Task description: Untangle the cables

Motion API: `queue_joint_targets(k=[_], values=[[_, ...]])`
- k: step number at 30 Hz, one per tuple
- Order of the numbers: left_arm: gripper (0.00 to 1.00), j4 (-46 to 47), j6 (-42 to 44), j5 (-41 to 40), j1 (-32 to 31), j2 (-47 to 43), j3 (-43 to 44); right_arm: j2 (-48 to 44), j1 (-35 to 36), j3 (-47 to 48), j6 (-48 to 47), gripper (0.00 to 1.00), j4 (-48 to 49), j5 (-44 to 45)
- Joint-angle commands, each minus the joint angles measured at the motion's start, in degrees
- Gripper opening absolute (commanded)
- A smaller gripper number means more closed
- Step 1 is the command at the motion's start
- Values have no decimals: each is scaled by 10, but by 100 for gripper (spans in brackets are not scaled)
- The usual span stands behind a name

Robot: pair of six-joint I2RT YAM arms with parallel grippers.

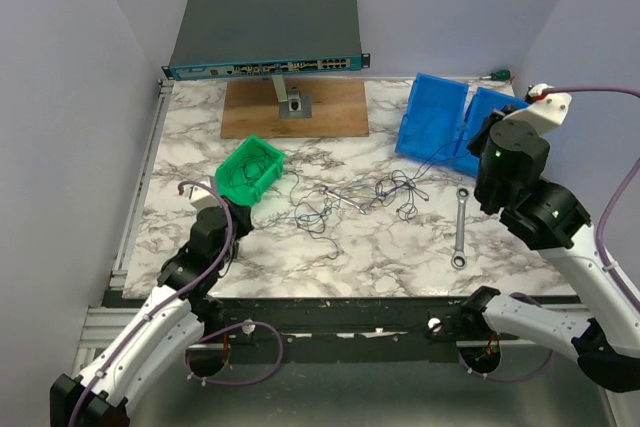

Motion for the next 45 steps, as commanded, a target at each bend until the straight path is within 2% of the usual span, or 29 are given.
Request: queue_joint_targets(k=[1, 2, 3, 5, 8, 14, 18, 20, 23, 26, 28, 30, 33, 38, 45], values=[[3, 84, 69, 111, 3, 48, 20, 12, 0, -9, 10, 1, -14, -31], [5, 93, 94, 163, -3, 68, 42, 16, 0, -7, 9, 1, -15, -54], [6, 86, 104, 182, -17, 94, 64, 21, 0, -3, 8, 1, -15, -80], [24, 73, 131, 176, -59, 134, 104, 30, 0, 8, 10, 1, -20, -123], [44, 77, 162, 158, -106, 172, 133, 38, -1, 19, 20, 1, -23, -166], [81, 148, 173, 206, -114, 224, 129, 45, -1, 23, 20, 1, -18, -224], [97, 217, 182, 224, -115, 252, 114, 43, -1, 27, 13, 1, -11, -244], [99, 250, 185, 220, -115, 265, 110, 44, -1, 34, 11, 1, -12, -250], [99, 269, 161, 144, -115, 265, 104, 43, -1, 43, 7, 1, -13, -256], [99, 352, 167, 144, -112, 257, 72, 44, -1, 47, 1, 1, -8, -254], [99, 389, 184, 179, -107, 264, 65, 51, -1, 59, 1, 1, -12, -252], [97, 416, 206, 246, -107, 284, 69, 57, -1, 72, 1, 1, -18, -253], [86, 444, 234, 311, -112, 347, 98, 59, -1, 78, 2, 1, -18, -258], [84, 502, 296, 329, -163, 424, 133, 69, -1, 97, 11, 1, -22, -275], [84, 518, 309, 386, -178, 506, 196, 70, -1, 123, 15, 1, -29, -302]])
